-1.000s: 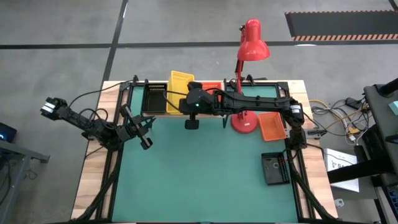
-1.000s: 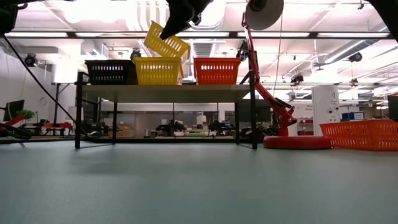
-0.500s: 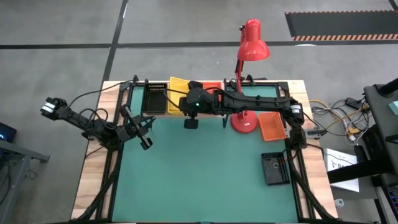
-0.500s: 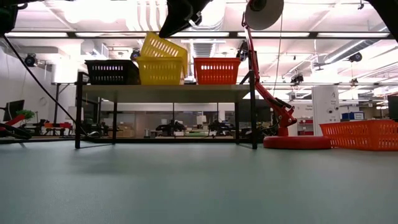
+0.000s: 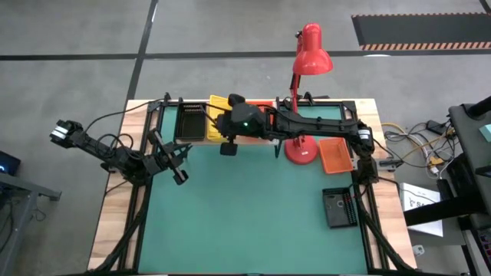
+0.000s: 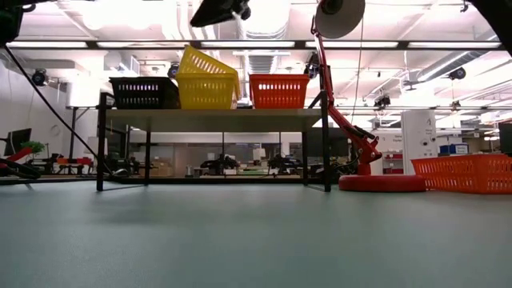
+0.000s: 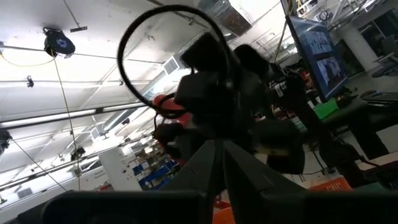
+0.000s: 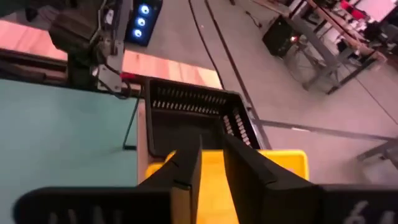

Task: Stack baskets on shelf by color
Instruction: Stack the yellow bin on top of the yellow bins on the shelf, then stack the orange bin on top of the orange bins on the shelf

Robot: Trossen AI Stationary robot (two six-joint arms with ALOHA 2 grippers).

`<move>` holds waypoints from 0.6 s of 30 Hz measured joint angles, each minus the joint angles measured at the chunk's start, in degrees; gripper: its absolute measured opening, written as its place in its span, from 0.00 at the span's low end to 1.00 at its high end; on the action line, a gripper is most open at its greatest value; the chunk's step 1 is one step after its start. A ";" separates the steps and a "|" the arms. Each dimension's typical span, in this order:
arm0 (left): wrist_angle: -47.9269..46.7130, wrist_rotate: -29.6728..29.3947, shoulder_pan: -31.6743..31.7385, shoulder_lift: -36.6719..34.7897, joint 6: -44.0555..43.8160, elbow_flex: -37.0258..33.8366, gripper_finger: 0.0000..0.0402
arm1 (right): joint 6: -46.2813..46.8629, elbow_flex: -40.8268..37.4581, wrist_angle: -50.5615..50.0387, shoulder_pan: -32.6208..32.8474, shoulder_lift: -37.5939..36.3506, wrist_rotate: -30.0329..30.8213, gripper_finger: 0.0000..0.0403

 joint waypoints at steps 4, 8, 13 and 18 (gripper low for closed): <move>-0.04 0.12 -0.02 -0.08 -0.02 0.00 0.04 | -1.51 -0.02 4.97 -1.32 2.57 -2.12 0.06; -0.02 0.12 -0.02 -0.10 0.02 -0.02 0.04 | -3.16 0.67 7.73 -2.51 5.62 -2.97 0.03; 0.00 0.10 -0.02 -0.72 0.47 -0.31 0.04 | -3.18 3.05 5.86 -3.22 7.44 -2.98 0.02; -0.02 0.08 -0.01 -1.35 0.96 -0.76 0.04 | -3.26 3.61 5.35 -3.14 7.21 -3.44 0.02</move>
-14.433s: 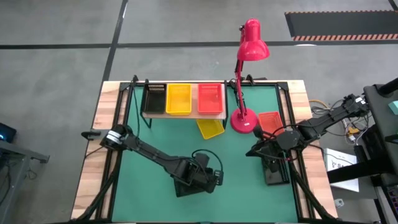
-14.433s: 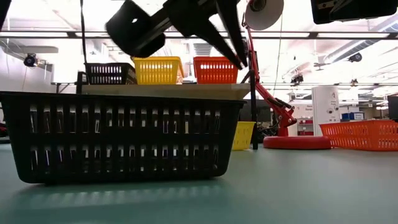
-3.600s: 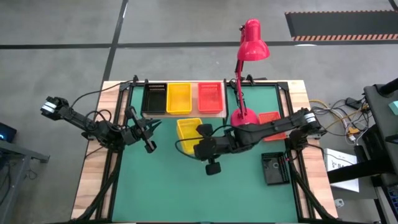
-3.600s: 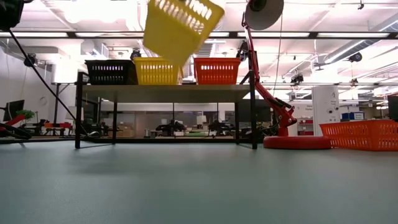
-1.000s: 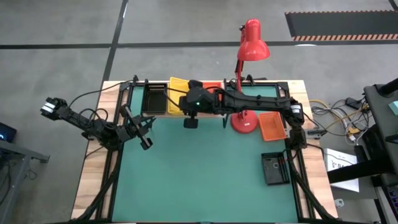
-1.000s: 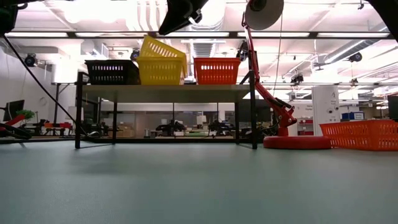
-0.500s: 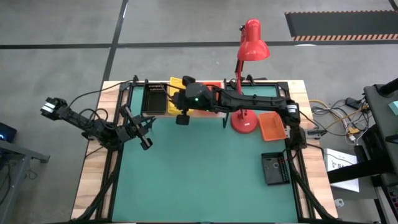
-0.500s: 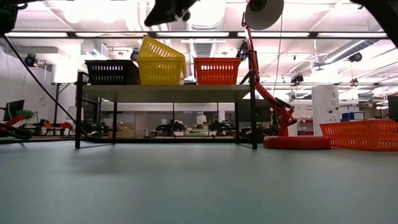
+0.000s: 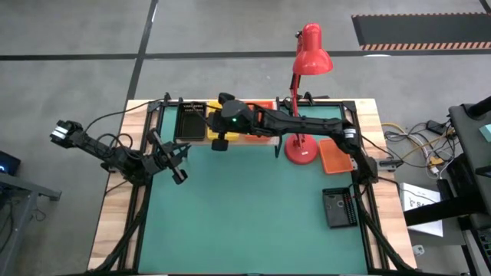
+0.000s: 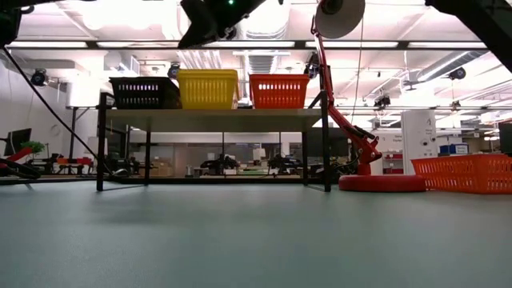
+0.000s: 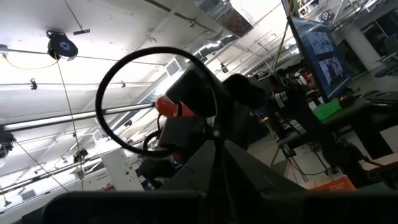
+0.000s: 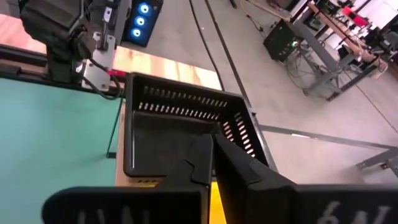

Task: Stack baskets on shelf by color
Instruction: Stack the orange bin on top of the orange bins on the shelf

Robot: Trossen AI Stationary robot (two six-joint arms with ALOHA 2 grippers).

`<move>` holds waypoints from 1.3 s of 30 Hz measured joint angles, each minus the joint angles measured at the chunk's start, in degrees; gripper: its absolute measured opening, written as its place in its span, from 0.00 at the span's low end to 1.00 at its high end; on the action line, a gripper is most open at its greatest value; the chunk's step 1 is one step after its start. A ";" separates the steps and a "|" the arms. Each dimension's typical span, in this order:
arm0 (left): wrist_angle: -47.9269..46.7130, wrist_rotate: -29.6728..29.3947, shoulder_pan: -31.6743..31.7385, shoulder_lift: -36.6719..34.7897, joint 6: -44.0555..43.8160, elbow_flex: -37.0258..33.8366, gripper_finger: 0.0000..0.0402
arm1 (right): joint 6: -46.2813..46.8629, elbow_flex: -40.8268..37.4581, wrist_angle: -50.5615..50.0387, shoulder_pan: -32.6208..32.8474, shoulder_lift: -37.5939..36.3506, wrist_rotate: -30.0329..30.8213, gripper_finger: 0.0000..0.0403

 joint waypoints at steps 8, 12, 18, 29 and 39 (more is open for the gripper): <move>0.04 0.00 0.01 -0.13 0.11 -0.04 0.04 | 0.23 0.09 -9.31 1.87 -5.57 -0.03 0.02; 0.10 0.02 0.01 -0.20 0.11 -0.04 0.04 | 3.54 -1.53 -18.84 4.51 -10.17 -0.17 0.02; 0.45 4.74 0.01 0.79 -0.04 0.36 0.04 | 14.29 -5.59 -32.12 9.70 -15.25 -4.61 0.02; 0.68 8.90 0.01 5.54 -4.22 3.69 0.04 | 37.67 -26.39 -42.22 17.89 -26.04 -17.02 0.02; 0.71 8.95 0.01 10.82 -6.08 6.40 0.04 | 66.35 -53.44 -43.30 18.53 -41.49 -15.44 0.02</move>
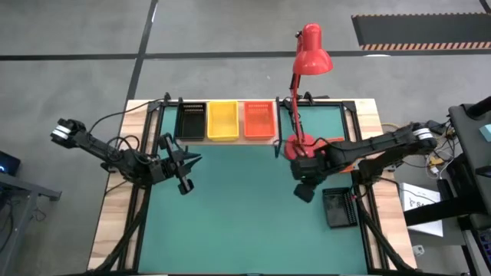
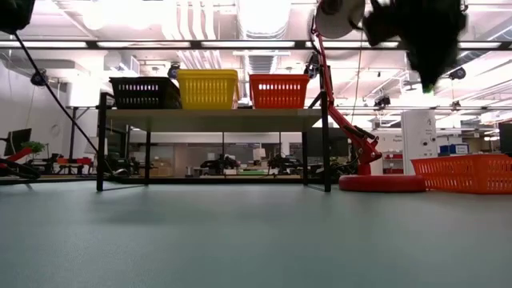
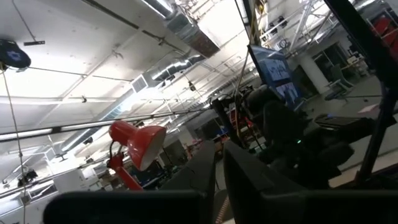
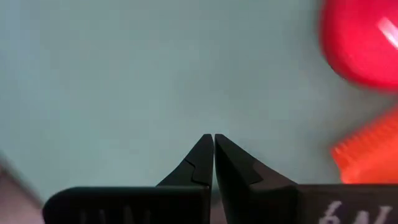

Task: Stack baskets on shelf by color
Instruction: Stack the orange bin on top of the orange bins on the shelf

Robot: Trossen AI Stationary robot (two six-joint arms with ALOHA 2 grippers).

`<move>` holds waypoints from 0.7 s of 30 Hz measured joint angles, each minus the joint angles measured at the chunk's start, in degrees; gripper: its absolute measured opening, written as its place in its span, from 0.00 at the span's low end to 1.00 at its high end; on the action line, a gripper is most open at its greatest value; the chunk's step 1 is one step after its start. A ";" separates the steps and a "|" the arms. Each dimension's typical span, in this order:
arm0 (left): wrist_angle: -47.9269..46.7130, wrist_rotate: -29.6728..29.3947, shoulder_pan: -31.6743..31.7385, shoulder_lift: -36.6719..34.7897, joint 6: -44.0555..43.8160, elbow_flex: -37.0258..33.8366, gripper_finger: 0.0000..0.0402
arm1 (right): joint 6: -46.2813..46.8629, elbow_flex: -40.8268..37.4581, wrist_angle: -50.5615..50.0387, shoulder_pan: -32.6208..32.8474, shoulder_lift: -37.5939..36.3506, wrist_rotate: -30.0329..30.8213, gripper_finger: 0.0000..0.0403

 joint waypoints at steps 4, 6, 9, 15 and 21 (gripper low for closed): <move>1.16 0.01 0.00 1.12 -0.02 0.18 0.04 | 10.56 -8.91 -0.07 -1.35 -4.98 2.96 0.02; 1.40 0.01 0.00 1.20 -0.02 0.20 0.04 | 14.87 -12.48 -0.35 -2.05 -6.64 4.67 0.02; 1.31 0.01 0.00 1.02 -0.04 0.17 0.04 | 18.36 -15.94 -0.54 -2.86 -8.12 9.03 0.02; 1.29 0.01 0.00 0.81 0.00 0.07 0.04 | 19.83 -18.34 -1.55 -4.82 -8.14 13.01 0.02; 1.29 0.01 -0.01 0.81 0.02 0.02 0.04 | 20.64 -18.58 -5.03 -7.00 -5.91 14.12 0.08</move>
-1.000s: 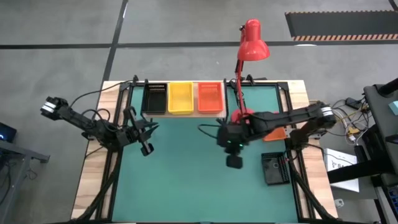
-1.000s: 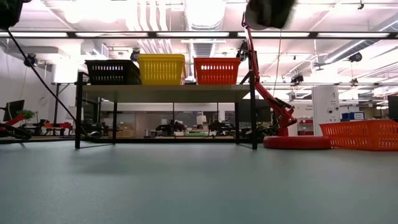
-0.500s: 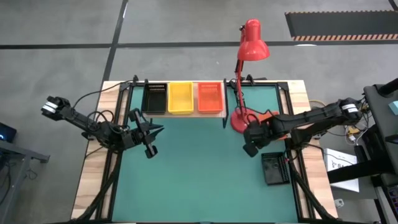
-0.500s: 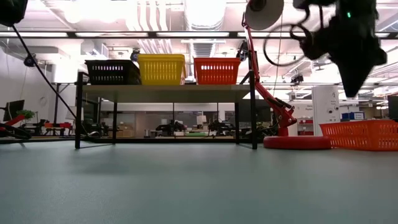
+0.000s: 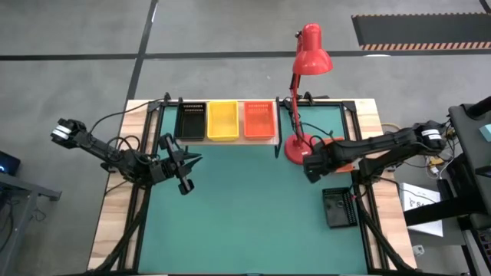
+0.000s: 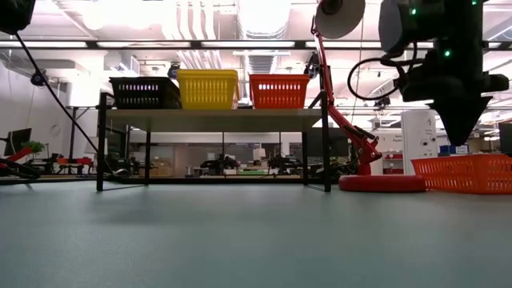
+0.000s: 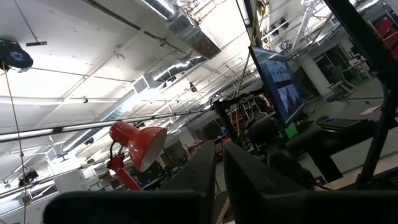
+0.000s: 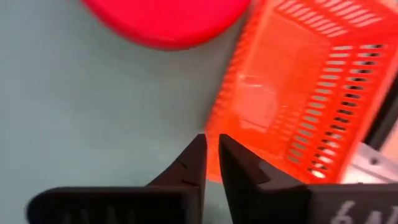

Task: Stack baskets on shelf by color
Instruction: Stack the orange bin on top of the orange bins on the shelf

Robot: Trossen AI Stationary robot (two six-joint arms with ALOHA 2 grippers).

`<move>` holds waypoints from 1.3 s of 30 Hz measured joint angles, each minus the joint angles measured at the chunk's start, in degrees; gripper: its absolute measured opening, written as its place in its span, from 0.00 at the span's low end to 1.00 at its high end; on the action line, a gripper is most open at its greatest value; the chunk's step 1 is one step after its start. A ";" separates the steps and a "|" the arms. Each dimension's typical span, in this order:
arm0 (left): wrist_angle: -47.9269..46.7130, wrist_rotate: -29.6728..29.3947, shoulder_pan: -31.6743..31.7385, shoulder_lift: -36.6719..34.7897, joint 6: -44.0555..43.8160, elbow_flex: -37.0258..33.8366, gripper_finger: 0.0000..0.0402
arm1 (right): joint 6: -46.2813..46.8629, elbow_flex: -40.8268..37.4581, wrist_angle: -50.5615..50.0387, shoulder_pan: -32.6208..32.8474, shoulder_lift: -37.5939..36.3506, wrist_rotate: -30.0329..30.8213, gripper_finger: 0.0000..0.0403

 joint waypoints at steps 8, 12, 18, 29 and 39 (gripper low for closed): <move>0.00 -0.01 0.00 -0.02 0.02 -0.04 0.04 | 2.93 -0.44 -0.42 -0.30 1.21 3.64 0.28; 0.02 -0.02 0.01 -0.02 0.02 -0.04 0.04 | 6.29 -2.65 -0.04 -0.30 1.21 5.07 0.34; 1.46 -0.02 -0.01 -0.04 0.02 -0.04 0.04 | 7.86 -7.35 4.66 -0.29 1.21 6.38 0.33; 2.30 -0.02 0.01 -0.02 -0.07 -0.04 0.04 | 7.46 -8.59 5.57 -0.30 1.18 8.31 0.08; 2.60 0.08 -0.04 3.06 -7.51 0.35 0.04 | 3.93 -4.64 2.98 -0.11 0.51 7.88 0.03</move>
